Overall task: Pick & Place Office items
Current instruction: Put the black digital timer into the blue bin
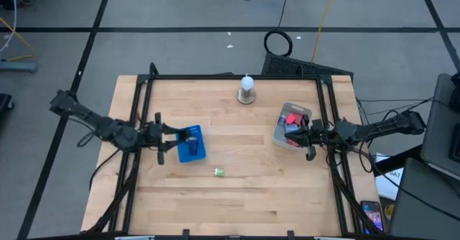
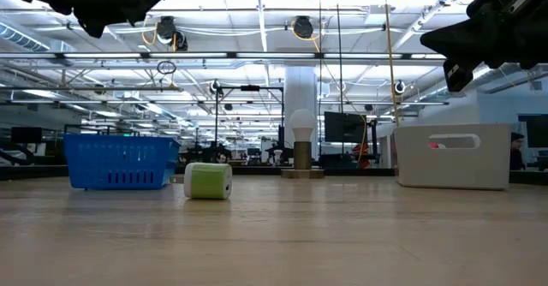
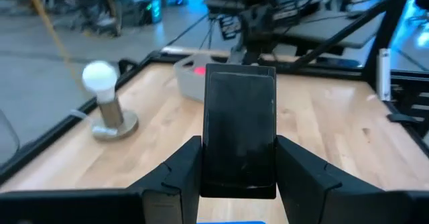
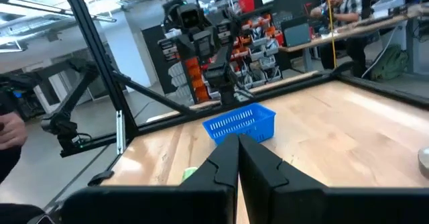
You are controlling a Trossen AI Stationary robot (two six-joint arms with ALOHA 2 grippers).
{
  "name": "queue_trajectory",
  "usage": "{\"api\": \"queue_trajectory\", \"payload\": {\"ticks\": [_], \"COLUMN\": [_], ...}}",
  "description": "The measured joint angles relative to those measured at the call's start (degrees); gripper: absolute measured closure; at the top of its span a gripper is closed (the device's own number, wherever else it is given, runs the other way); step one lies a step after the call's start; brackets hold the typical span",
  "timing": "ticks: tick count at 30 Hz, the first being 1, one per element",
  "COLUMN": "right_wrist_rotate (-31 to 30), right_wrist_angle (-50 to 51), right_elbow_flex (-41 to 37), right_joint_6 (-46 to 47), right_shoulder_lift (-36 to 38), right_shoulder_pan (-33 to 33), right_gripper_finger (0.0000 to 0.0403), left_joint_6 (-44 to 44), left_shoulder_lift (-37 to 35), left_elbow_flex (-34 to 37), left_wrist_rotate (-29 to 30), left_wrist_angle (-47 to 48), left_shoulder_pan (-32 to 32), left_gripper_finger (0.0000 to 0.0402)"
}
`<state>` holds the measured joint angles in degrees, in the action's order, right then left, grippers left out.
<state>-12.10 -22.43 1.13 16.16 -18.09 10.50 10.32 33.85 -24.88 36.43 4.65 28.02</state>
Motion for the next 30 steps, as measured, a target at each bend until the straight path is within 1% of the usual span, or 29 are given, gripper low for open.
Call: {"api": "queue_trajectory", "payload": {"ticks": [4, 6, 8, 12, 14, 17, 19, 24, 29, 30], "right_wrist_rotate": [-2.04, -3.9, -4.54, -4.28, -4.26, -4.24, -4.24, -5.0, -10.52, -10.68], "right_wrist_angle": [-2.21, -3.45, -4.32, -6.39, -5.41, -2.61, -1.94, -1.98, -3.04, -3.02], "right_elbow_flex": [0.0, 0.0, 0.0, -0.01, -0.01, 0.0, 0.0, 0.0, 0.0, 0.0], "right_joint_6": [-2.43, -3.75, -4.75, -7.86, -8.99, -7.81, -6.54, -7.06, -9.29, -9.33], "right_shoulder_lift": [0.02, -0.23, -0.46, -0.74, -0.74, -1.36, -2.06, -4.65, -6.76, -7.03], "right_shoulder_pan": [0.25, 0.76, 1.24, 2.15, 2.56, 3.55, 4.1, 4.79, 4.76, 4.72], "right_gripper_finger": [0.0399, 0.0399, 0.0399, 0.0399, 0.0399, 0.0399, 0.0399, 0.0399, 0.0399, 0.0399], "left_joint_6": [-5.01, -5.5, -5.55, -6.52, -7.5, -8.11, -7.01, -5.78, -7.3, -7.49], "left_shoulder_lift": [-6.95, -9.98, -12.73, -16.91, -18.53, -20.43, -21.34, -22.74, -22.71, -22.71], "left_elbow_flex": [2.12, 2.99, 4.45, 9.32, 12.27, 16.18, 18.17, 19.32, 19.32, 19.32], "left_wrist_rotate": [-6.55, -9.4, -10.9, -10.95, -10.99, -10.95, -10.95, -10.91, -10.9, -10.9], "left_wrist_angle": [-0.54, -0.54, -0.81, -2.49, -4.84, -7.04, -8.31, -8.96, -12.04, -12.19], "left_shoulder_pan": [-3.07, -4.54, -5.64, -6.41, -6.46, -6.48, -6.48, -6.48, -6.48, -6.48], "left_gripper_finger": [0.0252, 0.0252, 0.0252, 0.0252, 0.0252, 0.0252, 0.0252, 0.0252, 0.0252, 0.0252]}}
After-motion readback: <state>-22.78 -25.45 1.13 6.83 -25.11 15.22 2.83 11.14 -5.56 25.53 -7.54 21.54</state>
